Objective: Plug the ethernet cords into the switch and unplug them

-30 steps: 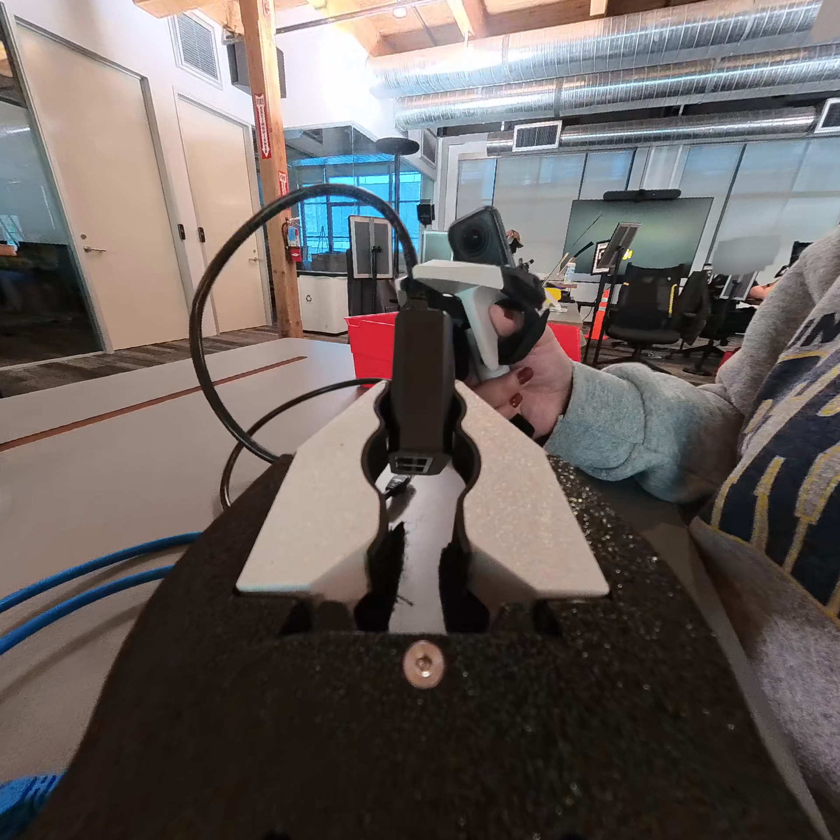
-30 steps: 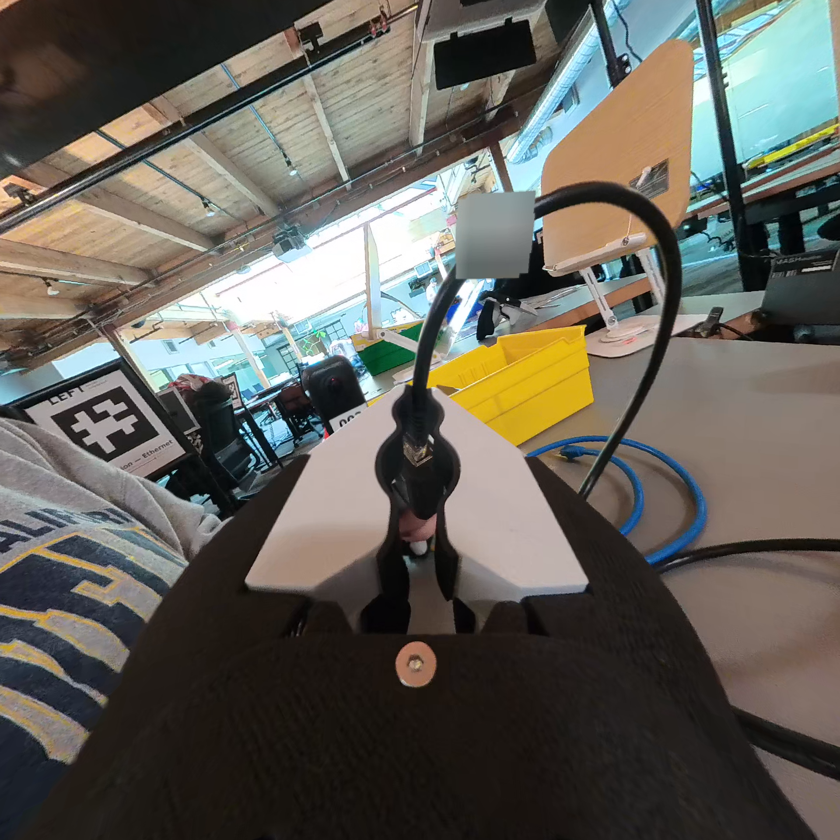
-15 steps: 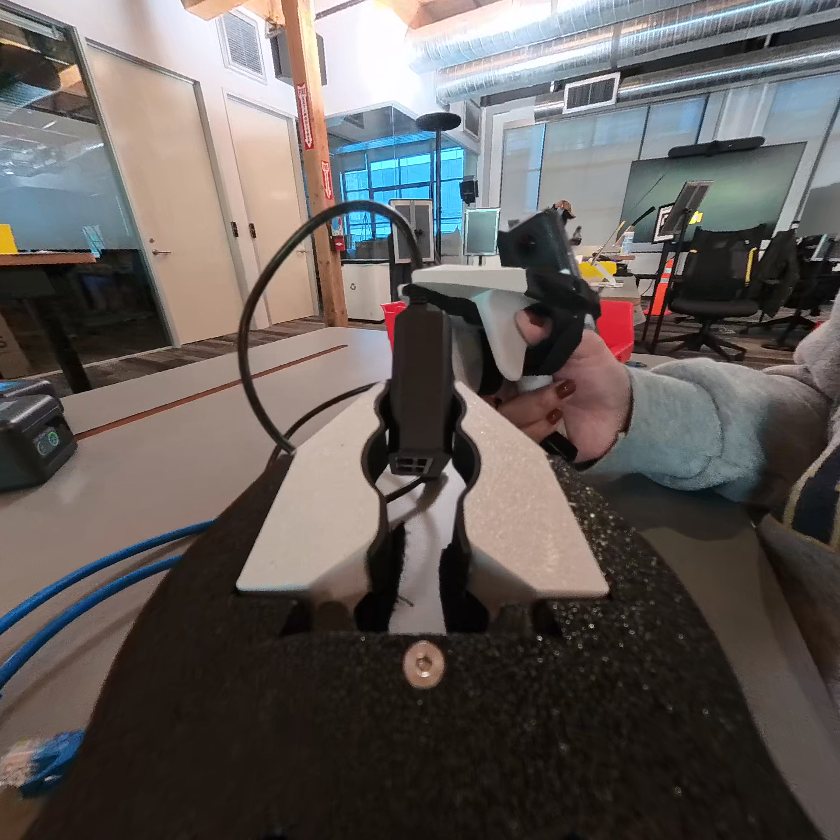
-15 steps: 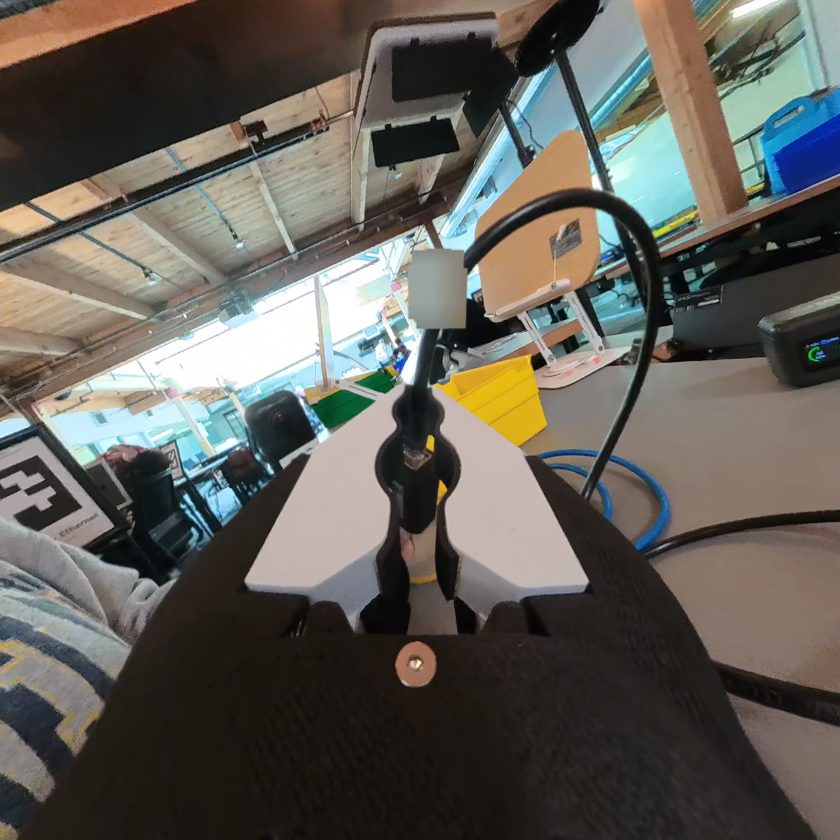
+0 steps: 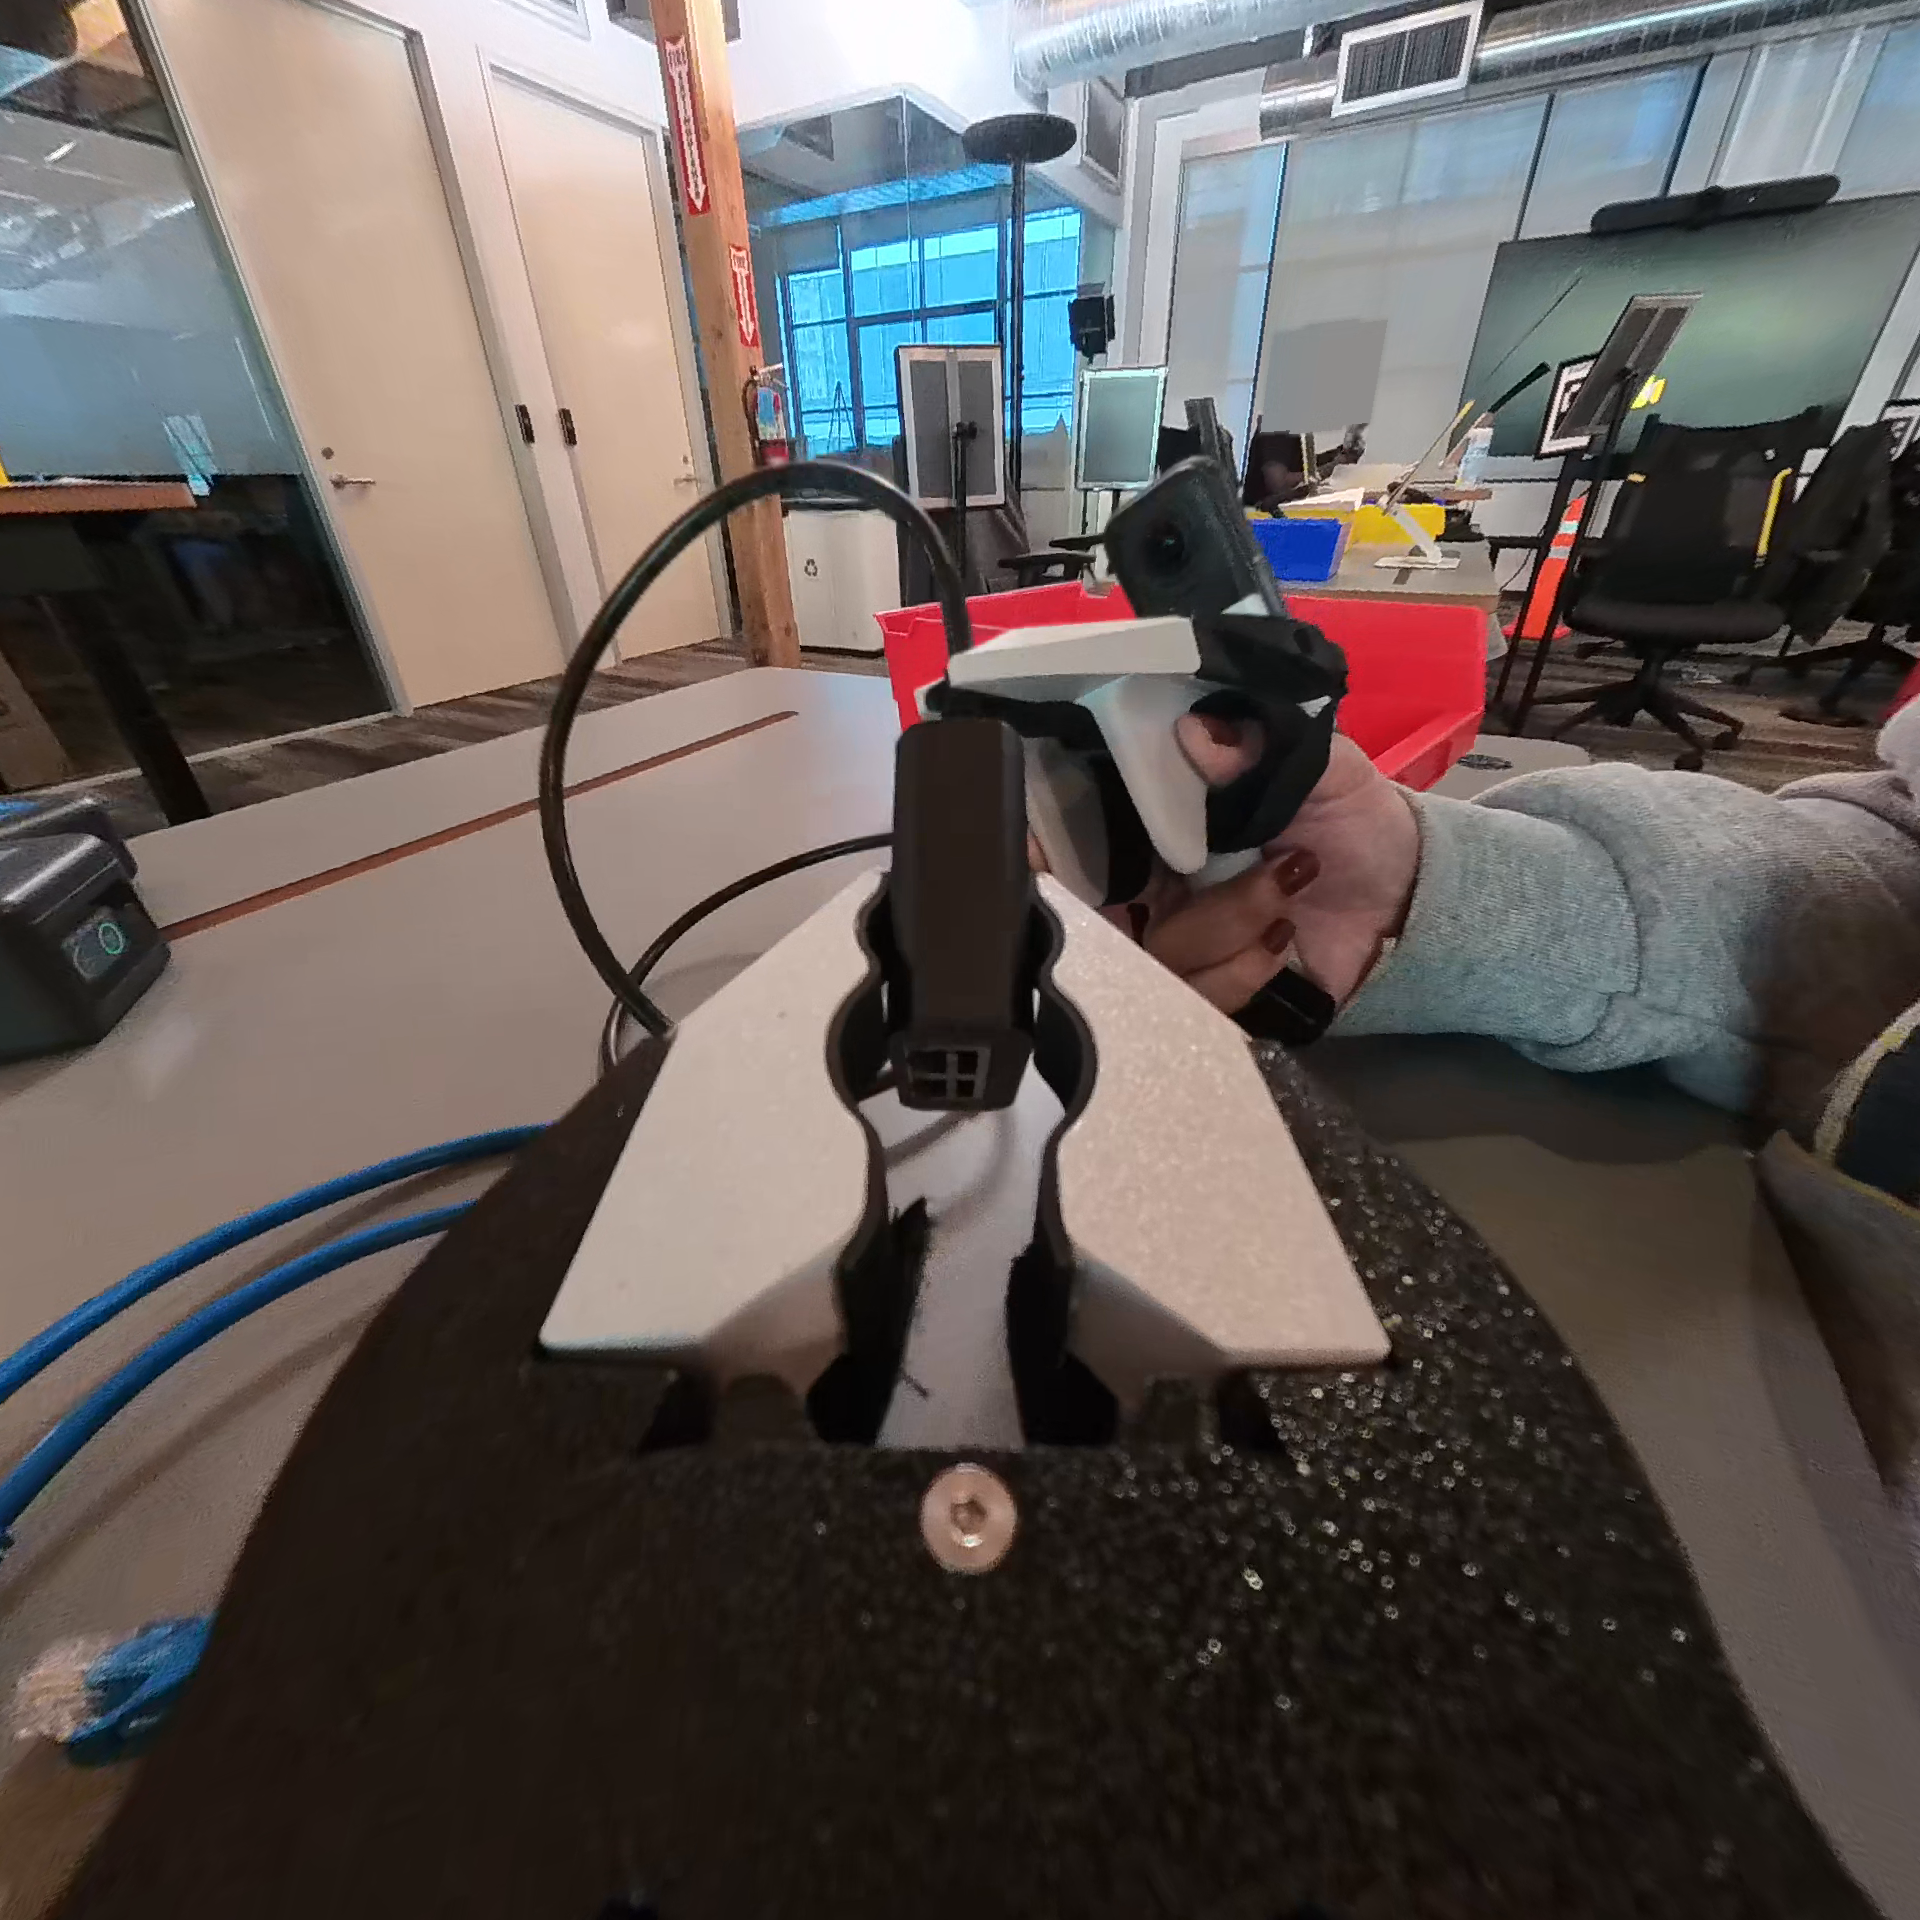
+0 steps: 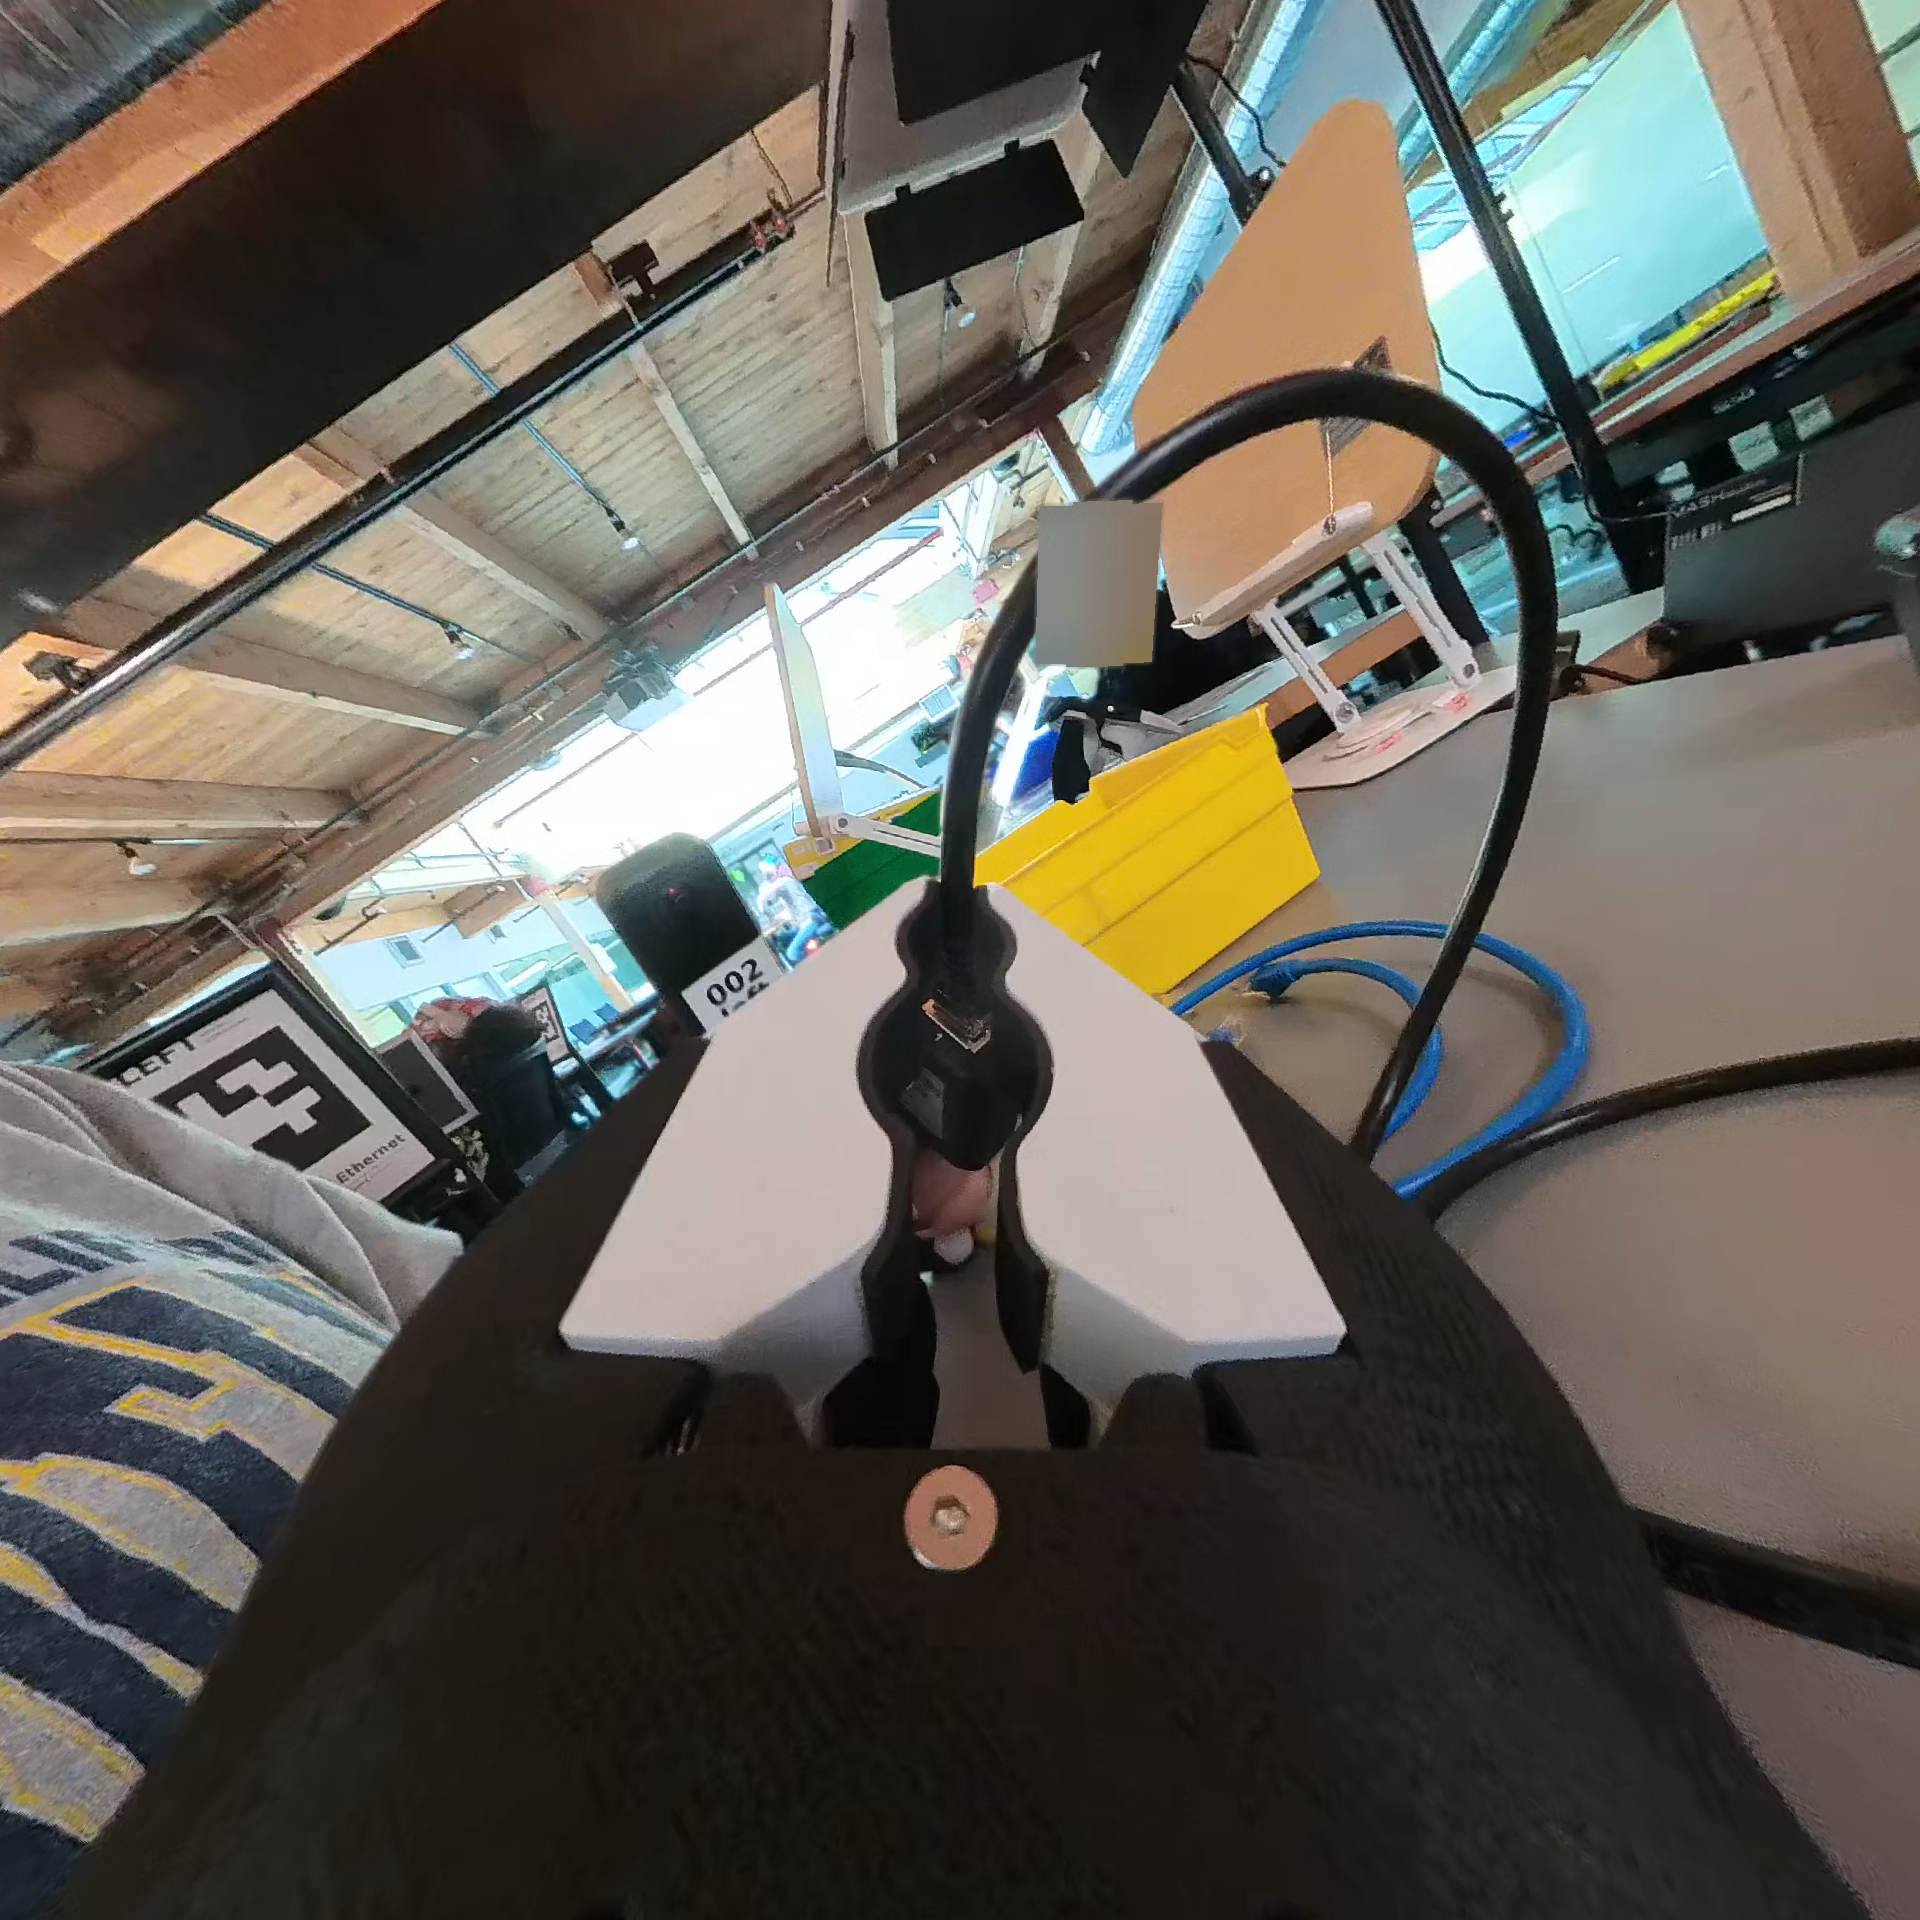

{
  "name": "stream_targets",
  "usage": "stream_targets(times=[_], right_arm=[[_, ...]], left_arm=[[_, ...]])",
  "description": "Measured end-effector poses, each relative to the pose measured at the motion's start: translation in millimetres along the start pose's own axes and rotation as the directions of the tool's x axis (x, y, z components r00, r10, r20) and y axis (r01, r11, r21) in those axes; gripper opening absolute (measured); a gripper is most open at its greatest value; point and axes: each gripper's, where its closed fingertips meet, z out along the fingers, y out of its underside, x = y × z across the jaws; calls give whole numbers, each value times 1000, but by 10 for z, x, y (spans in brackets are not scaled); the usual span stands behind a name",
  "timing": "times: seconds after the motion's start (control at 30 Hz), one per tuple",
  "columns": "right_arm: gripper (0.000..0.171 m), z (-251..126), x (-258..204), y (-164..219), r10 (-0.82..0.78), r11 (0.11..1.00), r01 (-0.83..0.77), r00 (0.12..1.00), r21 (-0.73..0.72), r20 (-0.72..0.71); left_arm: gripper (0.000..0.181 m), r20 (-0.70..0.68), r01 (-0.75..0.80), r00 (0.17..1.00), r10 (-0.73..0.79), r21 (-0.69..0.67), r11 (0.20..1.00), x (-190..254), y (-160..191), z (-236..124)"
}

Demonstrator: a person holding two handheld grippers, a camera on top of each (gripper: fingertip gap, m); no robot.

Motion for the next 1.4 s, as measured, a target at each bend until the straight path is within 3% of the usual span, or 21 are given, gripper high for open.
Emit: stream_targets(times=[0.03,0.67,0.83,0.93,1.0,1.1,1.17,1.23,1.3,1.4], right_arm=[[4,-2,2,0,8,1000,-8,1000,7,5],[6,47,121,135,174,983,-174,985,53,-4],[6,46,69,125,327,939,-334,941,84,87],[5,47,45,90,333,936,-343,935,77,123],[5,55,84,59,244,966,-248,968,78,64],[28,29,260,72,-32,999,29,987,-25,-160],[25,-109,545,92,-236,969,186,899,-164,-370],[22,-343,856,88,-414,906,267,727,-330,-548],[18,-504,1039,111,-542,833,277,585,-479,-603],[15,-510,1073,174,-604,785,278,543,-554,-583]], left_arm=[[21,1,-4,1000,4,-1,1000,3,2,2],[21,53,-48,997,47,25,999,-40,-29,-44],[21,40,-93,995,91,49,994,-15,-56,-58],[21,45,-109,993,106,61,992,-4,-74,-61],[22,87,-160,984,155,44,986,-38,-73,-36],[21,205,-272,941,268,-12,962,-167,-73,-59],[21,268,-318,906,326,-76,945,-269,-34,-99],[21,300,-333,884,358,-133,933,-336,17,-112],[21,314,-352,864,394,-184,918,-378,68,-107],[21,301,-370,851,430,-237,898,-375,140,-79]])
